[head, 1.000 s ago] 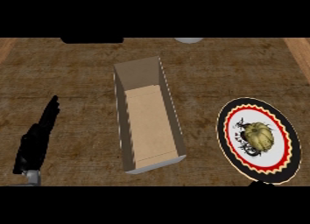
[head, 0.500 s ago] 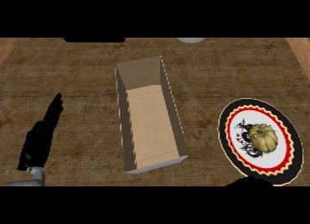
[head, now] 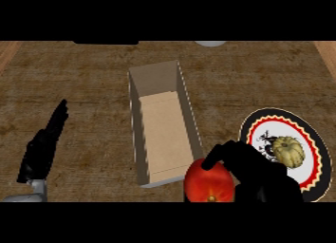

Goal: Pick the tomato from the plate and place it in the cardboard box

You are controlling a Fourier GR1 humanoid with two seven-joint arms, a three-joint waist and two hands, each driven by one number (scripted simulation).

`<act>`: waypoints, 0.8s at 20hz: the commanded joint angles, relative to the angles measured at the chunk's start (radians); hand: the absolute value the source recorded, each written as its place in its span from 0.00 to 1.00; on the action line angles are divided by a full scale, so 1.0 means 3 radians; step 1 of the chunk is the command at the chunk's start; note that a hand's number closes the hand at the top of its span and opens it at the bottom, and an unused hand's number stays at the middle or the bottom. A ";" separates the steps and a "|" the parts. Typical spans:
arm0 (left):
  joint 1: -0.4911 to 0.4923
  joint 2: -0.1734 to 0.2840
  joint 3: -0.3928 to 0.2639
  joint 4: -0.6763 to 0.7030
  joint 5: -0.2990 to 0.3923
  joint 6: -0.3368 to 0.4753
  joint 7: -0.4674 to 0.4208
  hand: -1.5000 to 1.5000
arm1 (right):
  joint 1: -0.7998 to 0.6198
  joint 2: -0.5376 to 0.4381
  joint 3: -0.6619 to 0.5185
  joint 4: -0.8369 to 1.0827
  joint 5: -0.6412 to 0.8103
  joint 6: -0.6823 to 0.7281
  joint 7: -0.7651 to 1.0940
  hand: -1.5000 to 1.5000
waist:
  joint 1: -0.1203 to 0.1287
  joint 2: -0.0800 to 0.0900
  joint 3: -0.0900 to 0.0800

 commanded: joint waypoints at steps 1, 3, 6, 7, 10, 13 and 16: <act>-0.0186 -0.0009 0.0041 0.0103 -0.0005 0.0017 0.0077 0.50 | -0.0652 0.0121 -0.0315 0.0620 -0.0396 -0.0021 0.0441 1.00 | -0.0004 0.0006 0.0002; -0.0085 0.0083 0.0066 -0.0071 0.0081 -0.0119 0.0174 0.50 | -0.0843 0.0123 -0.0436 0.0921 -0.0578 -0.0188 0.0526 1.00 | 0.0028 0.0005 0.0003; -0.0095 -0.0043 0.0018 0.0130 -0.0014 0.0008 -0.0015 0.50 | -0.1369 0.0125 -0.0839 0.1338 -0.0946 -0.0125 0.0451 1.00 | 0.0027 0.0010 0.0001; -0.0161 -0.0073 0.0002 0.0111 -0.0054 0.0062 0.0042 0.50 | -0.1326 0.0125 -0.0673 0.1567 -0.0974 -0.0318 0.0504 1.00 | 0.0023 0.0008 0.0003; 0.0103 0.0012 0.0071 0.0103 0.0050 -0.0078 -0.0231 0.50 | -0.1448 0.0126 -0.0739 0.2130 -0.1061 -0.0623 0.0342 1.00 | 0.0044 0.0005 0.0004; -0.0024 -0.0076 0.0014 0.0157 -0.0023 0.0004 -0.0122 0.50 | -0.1695 0.0126 -0.0724 0.2684 -0.1245 -0.0940 0.0301 1.00 | 0.0055 0.0014 0.0004; -0.0062 0.0024 0.0066 -0.0040 0.0048 -0.0100 0.0073 0.50 | -0.1711 0.0126 -0.0794 0.3091 -0.1379 -0.1023 0.0170 1.00 | 0.0052 0.0010 0.0006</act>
